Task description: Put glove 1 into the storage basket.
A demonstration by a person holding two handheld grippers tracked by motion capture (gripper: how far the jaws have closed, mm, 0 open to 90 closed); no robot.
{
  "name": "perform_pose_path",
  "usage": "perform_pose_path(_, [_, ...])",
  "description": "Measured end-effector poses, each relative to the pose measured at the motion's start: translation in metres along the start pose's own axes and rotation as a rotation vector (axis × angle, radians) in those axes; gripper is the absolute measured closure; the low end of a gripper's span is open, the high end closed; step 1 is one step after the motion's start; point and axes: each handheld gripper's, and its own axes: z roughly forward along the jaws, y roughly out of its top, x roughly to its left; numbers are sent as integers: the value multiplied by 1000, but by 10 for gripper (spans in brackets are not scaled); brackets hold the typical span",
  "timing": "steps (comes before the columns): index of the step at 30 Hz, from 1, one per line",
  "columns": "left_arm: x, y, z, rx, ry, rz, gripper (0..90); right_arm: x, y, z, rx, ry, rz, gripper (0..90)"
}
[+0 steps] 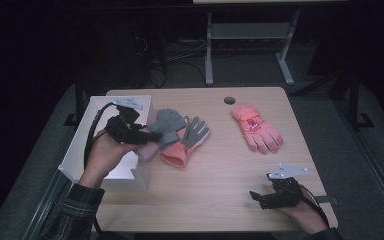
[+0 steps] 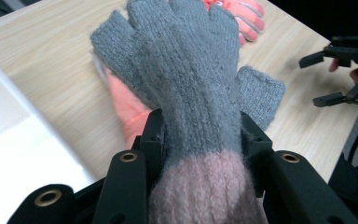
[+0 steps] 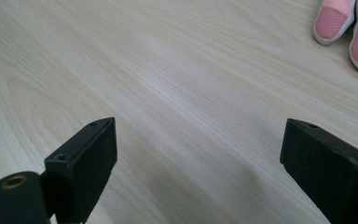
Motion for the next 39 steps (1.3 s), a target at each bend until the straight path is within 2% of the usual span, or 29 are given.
perform_pose_path(6, [20,-13,-15,-19,46,-47,617,1,0,1,6,-1,-1,106])
perform_pose_path(10, [36,-25,-25,-39,97,-93,617,-1,-1,1,8,-3,3,106])
perform_pose_path(16, [57,-41,-29,-47,162,-144,616,0,0,2,8,-1,1,106])
perform_pose_path(22, [78,-59,-22,-45,199,-204,616,-1,-1,3,13,-4,4,106])
perform_pose_path(25, [86,-67,-17,-30,234,-228,616,0,-1,2,12,-1,6,106])
perform_pose_path(28, [93,-74,-10,-24,245,-250,616,0,-1,2,15,-1,6,106])
perform_pose_path(33, [106,-85,6,-3,277,-281,616,-1,-1,2,12,-4,5,107])
perform_pose_path(35, [110,-89,11,17,290,-276,616,-1,-1,2,12,-3,6,106])
perform_pose_path(39, [118,-97,22,45,309,-294,615,0,-1,2,14,-2,7,106])
